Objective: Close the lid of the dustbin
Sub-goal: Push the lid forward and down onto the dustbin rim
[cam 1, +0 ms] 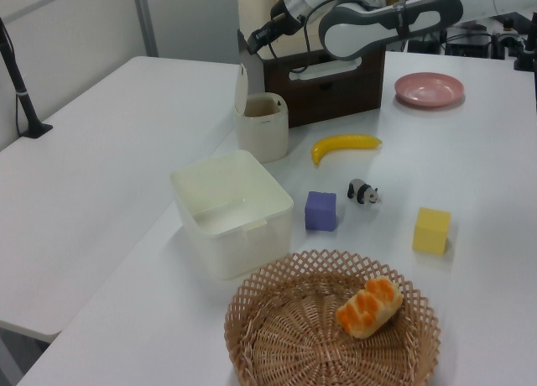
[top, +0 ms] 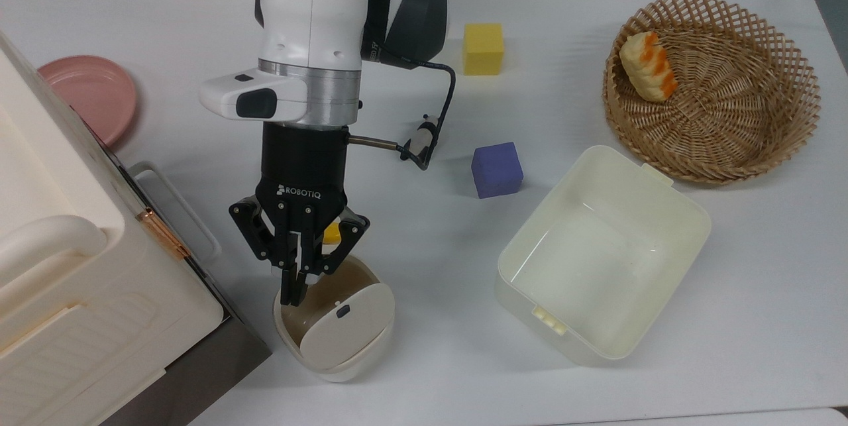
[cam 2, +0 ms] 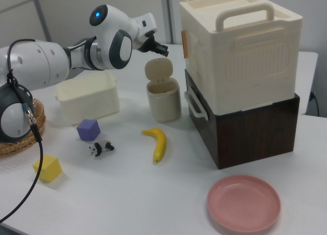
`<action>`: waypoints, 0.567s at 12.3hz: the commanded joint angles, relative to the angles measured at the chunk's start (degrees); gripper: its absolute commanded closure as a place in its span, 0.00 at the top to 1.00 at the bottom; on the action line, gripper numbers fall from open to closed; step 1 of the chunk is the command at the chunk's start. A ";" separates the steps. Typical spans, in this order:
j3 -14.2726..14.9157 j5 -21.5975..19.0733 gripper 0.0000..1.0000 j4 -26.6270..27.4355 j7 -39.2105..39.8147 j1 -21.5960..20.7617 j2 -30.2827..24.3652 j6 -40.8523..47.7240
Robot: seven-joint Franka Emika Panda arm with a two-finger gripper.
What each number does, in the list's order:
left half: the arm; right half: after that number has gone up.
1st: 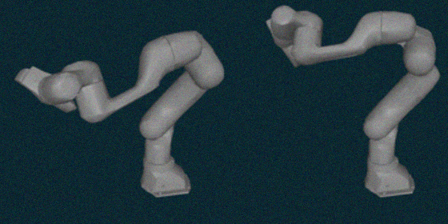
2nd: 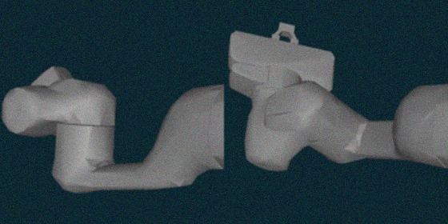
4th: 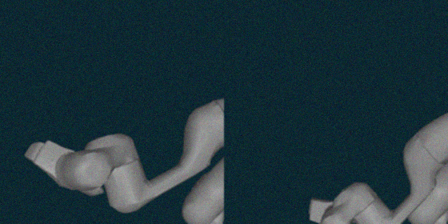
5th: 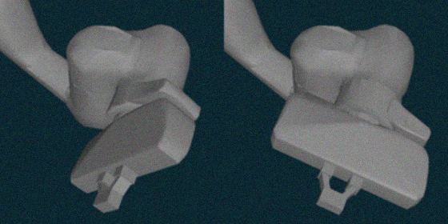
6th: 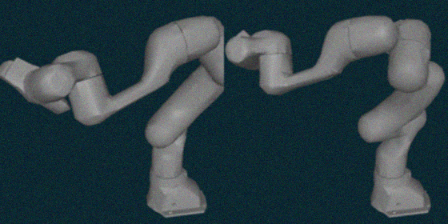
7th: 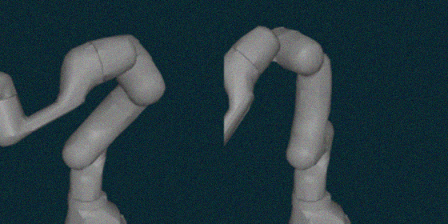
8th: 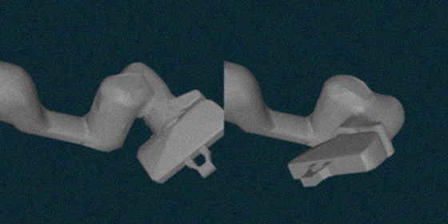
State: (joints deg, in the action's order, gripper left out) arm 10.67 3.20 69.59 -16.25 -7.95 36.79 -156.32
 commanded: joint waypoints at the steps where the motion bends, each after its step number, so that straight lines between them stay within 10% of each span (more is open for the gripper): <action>1: 0.05 -0.56 0.10 2.39 0.69 -1.89 -1.55 -1.01; 7: 0.31 -0.47 0.10 1.42 0.34 -4.00 1.35 -4.79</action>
State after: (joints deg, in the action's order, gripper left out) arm 10.32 3.19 69.88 -16.25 -11.38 37.97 -158.65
